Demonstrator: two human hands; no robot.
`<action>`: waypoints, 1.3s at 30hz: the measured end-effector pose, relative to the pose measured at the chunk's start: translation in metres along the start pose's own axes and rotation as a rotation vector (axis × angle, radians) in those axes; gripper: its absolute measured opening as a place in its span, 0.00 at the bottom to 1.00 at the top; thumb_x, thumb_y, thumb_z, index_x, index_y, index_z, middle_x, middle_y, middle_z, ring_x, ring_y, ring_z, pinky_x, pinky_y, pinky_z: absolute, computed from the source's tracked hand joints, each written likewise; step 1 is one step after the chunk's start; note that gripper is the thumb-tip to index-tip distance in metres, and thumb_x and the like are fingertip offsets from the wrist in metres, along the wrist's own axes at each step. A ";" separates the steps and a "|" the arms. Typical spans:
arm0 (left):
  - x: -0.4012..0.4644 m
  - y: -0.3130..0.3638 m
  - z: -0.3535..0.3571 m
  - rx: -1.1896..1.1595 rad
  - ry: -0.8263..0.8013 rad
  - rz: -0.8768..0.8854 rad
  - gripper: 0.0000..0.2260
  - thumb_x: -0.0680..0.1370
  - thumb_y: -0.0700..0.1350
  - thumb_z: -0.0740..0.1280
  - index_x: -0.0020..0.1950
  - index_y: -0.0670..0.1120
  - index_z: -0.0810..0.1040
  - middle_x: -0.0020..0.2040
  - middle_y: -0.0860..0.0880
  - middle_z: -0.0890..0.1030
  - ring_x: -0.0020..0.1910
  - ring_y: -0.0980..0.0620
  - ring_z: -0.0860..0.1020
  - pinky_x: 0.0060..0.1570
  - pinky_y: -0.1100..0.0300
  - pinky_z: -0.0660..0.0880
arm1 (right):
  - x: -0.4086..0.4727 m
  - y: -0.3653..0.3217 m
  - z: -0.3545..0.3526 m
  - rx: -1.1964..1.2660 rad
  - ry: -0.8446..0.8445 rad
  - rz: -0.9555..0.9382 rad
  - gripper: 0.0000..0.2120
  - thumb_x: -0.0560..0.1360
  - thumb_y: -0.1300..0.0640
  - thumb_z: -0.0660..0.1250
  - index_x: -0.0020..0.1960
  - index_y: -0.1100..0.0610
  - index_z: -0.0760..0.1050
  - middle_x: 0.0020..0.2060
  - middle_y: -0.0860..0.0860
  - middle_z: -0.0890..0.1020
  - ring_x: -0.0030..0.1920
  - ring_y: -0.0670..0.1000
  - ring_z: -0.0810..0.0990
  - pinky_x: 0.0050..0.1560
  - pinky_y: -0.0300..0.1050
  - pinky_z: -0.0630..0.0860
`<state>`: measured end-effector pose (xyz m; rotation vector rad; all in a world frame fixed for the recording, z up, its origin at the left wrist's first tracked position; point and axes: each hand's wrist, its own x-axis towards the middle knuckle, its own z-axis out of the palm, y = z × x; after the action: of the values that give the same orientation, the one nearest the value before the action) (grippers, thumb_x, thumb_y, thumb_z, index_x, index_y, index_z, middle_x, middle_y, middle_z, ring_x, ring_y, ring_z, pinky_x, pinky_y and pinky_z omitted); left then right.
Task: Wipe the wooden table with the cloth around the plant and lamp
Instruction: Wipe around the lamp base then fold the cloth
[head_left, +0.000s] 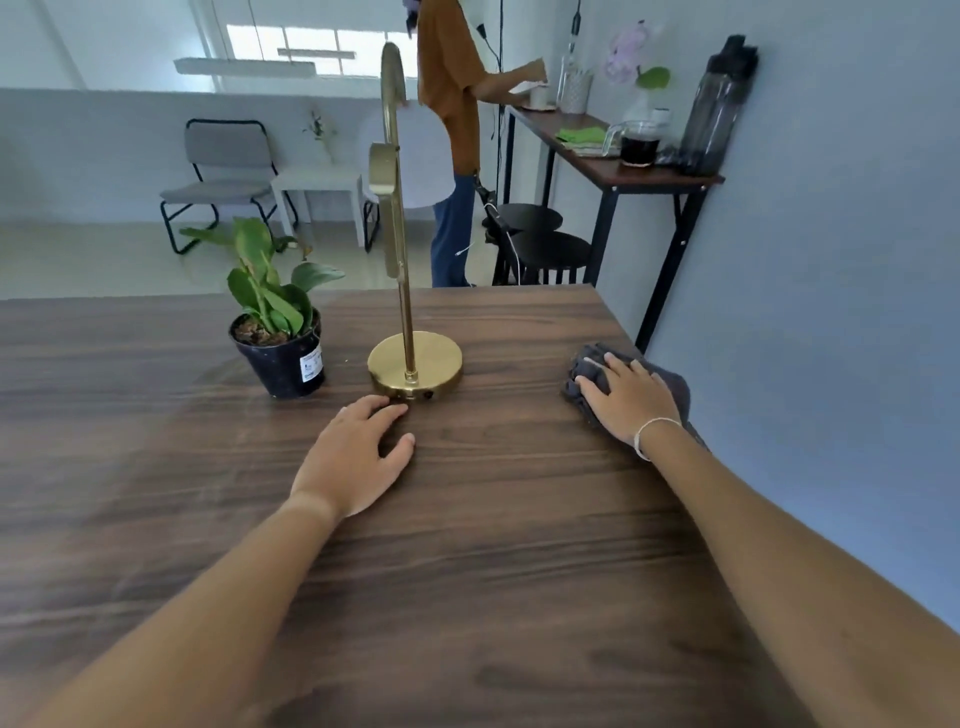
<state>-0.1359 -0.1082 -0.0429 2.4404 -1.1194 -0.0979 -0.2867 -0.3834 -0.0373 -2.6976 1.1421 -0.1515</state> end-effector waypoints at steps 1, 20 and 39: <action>-0.003 0.000 -0.002 -0.016 0.024 0.003 0.21 0.77 0.54 0.59 0.68 0.49 0.70 0.71 0.49 0.68 0.70 0.50 0.66 0.70 0.53 0.63 | -0.020 -0.003 -0.001 0.001 -0.010 0.008 0.27 0.79 0.40 0.47 0.75 0.51 0.57 0.76 0.51 0.60 0.75 0.56 0.58 0.75 0.52 0.52; -0.108 0.004 -0.018 -0.153 -0.042 0.136 0.18 0.78 0.47 0.60 0.66 0.45 0.73 0.68 0.48 0.72 0.68 0.50 0.68 0.66 0.58 0.65 | -0.232 -0.072 0.016 -0.016 -0.092 -0.033 0.27 0.78 0.37 0.45 0.76 0.44 0.52 0.77 0.45 0.52 0.77 0.54 0.47 0.76 0.52 0.44; -0.155 0.112 0.001 -0.243 -0.139 -0.102 0.17 0.72 0.58 0.66 0.39 0.43 0.75 0.39 0.49 0.76 0.40 0.50 0.74 0.41 0.55 0.69 | -0.222 0.001 -0.029 0.070 -0.069 0.105 0.25 0.76 0.43 0.59 0.70 0.52 0.68 0.67 0.55 0.72 0.66 0.59 0.67 0.64 0.52 0.65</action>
<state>-0.3183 -0.0580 -0.0148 2.2987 -0.9764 -0.4160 -0.4466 -0.2291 -0.0126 -2.5542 1.2313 -0.0803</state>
